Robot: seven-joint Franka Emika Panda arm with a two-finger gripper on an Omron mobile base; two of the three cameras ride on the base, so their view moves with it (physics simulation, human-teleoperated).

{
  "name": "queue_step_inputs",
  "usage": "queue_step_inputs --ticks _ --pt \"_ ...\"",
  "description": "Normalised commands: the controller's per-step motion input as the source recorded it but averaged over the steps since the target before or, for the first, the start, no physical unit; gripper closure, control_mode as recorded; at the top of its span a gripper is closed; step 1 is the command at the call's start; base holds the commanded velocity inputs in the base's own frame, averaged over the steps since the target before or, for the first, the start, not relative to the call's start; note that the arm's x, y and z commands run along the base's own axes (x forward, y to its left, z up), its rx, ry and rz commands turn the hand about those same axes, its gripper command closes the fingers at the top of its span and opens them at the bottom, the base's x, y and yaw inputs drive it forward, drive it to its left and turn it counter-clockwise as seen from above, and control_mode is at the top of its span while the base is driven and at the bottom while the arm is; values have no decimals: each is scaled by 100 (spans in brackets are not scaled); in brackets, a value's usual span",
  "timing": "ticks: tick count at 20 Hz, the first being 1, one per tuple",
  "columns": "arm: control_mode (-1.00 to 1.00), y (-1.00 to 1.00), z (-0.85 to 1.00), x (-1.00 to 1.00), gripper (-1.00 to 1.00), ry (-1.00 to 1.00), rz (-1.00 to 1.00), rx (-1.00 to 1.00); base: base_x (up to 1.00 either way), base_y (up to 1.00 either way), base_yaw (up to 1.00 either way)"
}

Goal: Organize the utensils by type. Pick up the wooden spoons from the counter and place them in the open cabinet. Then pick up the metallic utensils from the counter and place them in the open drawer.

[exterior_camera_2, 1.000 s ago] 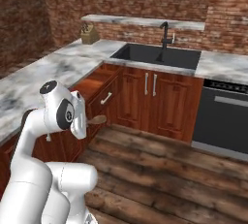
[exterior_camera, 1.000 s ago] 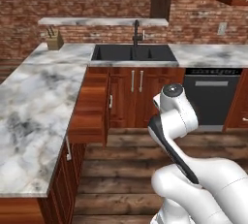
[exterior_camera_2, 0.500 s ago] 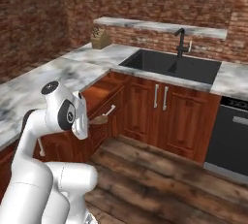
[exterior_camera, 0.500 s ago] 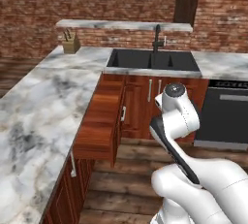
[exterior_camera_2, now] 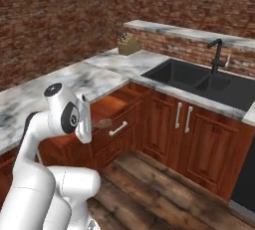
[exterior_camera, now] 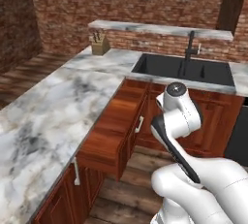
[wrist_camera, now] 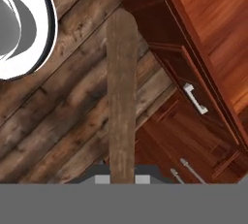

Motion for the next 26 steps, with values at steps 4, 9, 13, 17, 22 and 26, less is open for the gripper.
queue_step_inputs --ticks 4,9,13,17,22,26 --pt "100 0 0 0 100 0 0 0 2 -70 46" --pt "100 0 0 0 100 0 0 0 0 -76 44" --pt "100 0 0 0 100 0 0 0 5 -71 39" --pt "100 0 0 0 100 0 0 0 15 -59 40" --pt "100 0 0 0 100 0 0 0 25 -59 42" --pt "100 0 0 0 100 0 0 0 8 -66 39"
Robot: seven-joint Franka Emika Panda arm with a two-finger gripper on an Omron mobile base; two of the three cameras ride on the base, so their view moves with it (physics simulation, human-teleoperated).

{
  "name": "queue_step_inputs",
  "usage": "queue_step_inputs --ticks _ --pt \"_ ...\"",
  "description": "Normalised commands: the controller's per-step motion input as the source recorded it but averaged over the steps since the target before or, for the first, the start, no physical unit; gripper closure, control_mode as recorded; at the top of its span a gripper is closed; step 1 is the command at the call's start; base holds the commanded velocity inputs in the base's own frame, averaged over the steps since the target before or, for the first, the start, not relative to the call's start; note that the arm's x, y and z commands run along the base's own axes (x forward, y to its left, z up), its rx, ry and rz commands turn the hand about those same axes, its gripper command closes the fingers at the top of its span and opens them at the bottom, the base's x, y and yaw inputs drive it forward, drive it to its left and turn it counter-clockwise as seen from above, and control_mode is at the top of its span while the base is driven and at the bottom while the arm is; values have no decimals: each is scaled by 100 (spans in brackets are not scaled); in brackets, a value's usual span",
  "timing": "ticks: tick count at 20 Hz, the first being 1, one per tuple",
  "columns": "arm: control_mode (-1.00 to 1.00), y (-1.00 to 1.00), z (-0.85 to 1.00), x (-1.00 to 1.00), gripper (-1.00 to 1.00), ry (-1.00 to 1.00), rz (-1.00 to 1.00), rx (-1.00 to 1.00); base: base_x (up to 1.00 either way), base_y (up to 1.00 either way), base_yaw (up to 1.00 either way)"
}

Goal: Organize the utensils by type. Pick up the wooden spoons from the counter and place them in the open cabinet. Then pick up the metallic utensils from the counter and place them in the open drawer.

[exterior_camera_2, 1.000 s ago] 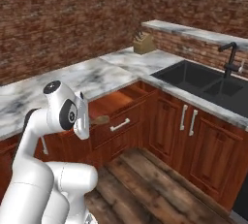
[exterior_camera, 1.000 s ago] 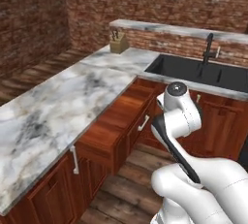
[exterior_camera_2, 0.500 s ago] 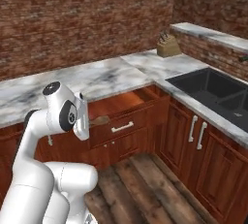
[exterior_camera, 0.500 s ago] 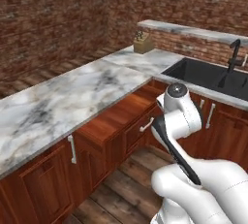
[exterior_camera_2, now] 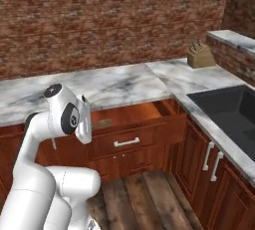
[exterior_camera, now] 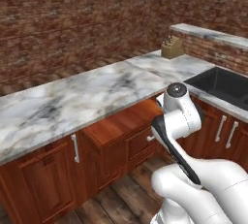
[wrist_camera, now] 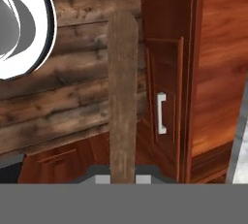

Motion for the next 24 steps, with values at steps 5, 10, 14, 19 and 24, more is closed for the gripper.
queue_step_inputs --ticks 5,10,14,19,24 --pt "100 0 0 0 100 0 0 0 13 -59 38" --pt "100 0 0 0 100 0 0 0 21 -57 38" --pt "100 0 0 0 100 0 0 0 3 -66 36" --pt "100 0 0 0 100 0 0 0 1 -62 33" --pt "100 0 0 0 100 0 0 0 -15 -46 28"
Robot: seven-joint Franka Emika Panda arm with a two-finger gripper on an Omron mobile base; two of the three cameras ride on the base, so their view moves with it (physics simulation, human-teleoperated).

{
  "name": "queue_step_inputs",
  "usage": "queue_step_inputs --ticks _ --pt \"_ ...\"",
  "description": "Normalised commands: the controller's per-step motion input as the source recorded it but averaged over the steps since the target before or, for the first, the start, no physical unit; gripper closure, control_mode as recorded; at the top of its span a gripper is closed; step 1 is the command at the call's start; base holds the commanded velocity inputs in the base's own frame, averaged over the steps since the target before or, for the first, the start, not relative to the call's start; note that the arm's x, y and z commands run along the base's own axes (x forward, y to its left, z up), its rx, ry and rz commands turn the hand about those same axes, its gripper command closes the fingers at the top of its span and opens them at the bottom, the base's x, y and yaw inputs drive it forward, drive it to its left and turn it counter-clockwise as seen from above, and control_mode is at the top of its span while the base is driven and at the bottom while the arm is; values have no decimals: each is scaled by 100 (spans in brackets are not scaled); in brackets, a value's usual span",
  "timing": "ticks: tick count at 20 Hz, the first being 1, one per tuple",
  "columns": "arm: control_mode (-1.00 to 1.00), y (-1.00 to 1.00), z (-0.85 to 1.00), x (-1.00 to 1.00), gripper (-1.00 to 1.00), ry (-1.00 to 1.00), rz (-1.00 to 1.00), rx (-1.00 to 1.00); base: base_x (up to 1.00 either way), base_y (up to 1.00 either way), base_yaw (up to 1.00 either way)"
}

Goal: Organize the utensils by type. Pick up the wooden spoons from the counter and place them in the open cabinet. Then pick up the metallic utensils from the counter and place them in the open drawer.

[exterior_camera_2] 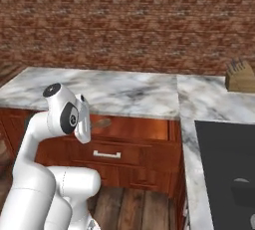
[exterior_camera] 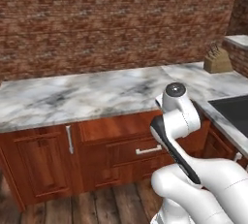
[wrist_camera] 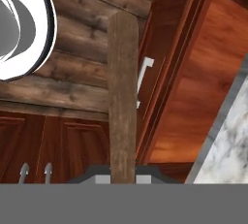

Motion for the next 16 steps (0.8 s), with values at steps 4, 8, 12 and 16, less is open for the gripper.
queue_step_inputs --ticks 4,8,12,16 --pt "100 0 0 0 100 0 0 0 -47 -27 23" --pt "100 0 0 0 100 0 0 0 -62 -15 19" --pt "100 0 0 0 100 0 0 0 -13 -25 15" --pt "100 0 0 0 100 0 0 0 0 -32 15"
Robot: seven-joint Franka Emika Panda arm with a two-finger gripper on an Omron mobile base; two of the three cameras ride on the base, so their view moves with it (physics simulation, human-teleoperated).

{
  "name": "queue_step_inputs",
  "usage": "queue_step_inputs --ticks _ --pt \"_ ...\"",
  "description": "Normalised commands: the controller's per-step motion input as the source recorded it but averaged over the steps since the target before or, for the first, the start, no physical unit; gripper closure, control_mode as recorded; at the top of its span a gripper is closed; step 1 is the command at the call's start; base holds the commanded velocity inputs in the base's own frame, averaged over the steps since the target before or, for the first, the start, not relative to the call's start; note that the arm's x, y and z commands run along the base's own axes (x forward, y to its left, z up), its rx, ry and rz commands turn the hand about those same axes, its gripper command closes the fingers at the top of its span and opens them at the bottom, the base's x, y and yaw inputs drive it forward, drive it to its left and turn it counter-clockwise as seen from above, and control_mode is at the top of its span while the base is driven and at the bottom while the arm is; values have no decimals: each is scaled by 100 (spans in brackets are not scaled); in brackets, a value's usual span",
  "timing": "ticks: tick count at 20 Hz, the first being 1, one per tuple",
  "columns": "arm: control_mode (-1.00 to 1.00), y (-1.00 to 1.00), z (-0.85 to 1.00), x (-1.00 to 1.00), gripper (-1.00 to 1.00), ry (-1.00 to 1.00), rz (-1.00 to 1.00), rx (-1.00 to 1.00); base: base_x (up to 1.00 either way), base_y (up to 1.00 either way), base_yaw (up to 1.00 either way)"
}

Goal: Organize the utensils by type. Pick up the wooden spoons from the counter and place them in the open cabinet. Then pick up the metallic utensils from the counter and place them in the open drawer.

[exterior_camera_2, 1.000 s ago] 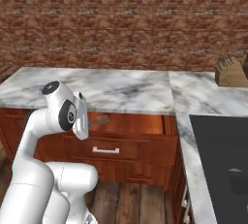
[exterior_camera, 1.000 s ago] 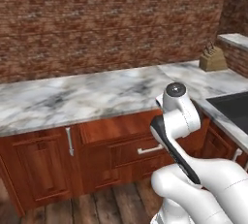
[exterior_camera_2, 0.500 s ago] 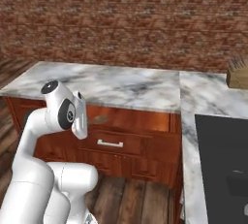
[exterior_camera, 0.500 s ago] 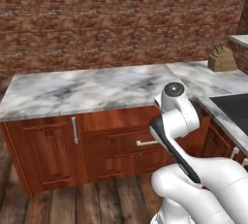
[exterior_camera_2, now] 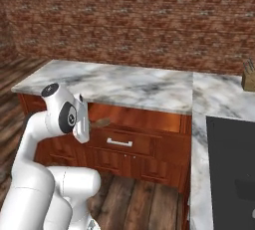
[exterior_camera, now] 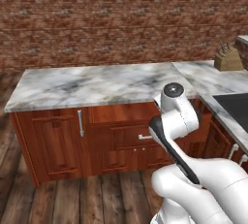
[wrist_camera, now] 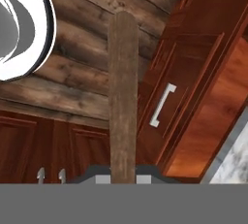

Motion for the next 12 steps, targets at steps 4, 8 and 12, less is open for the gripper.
queue_step_inputs --ticks 4,8,12 --pt "-100 -40 4 9 100 -11 17 11 0 0 0" --pt "-100 -38 0 36 100 -6 18 11 0 0 0" --pt "-100 -7 0 56 100 0 17 2 0 0 0"
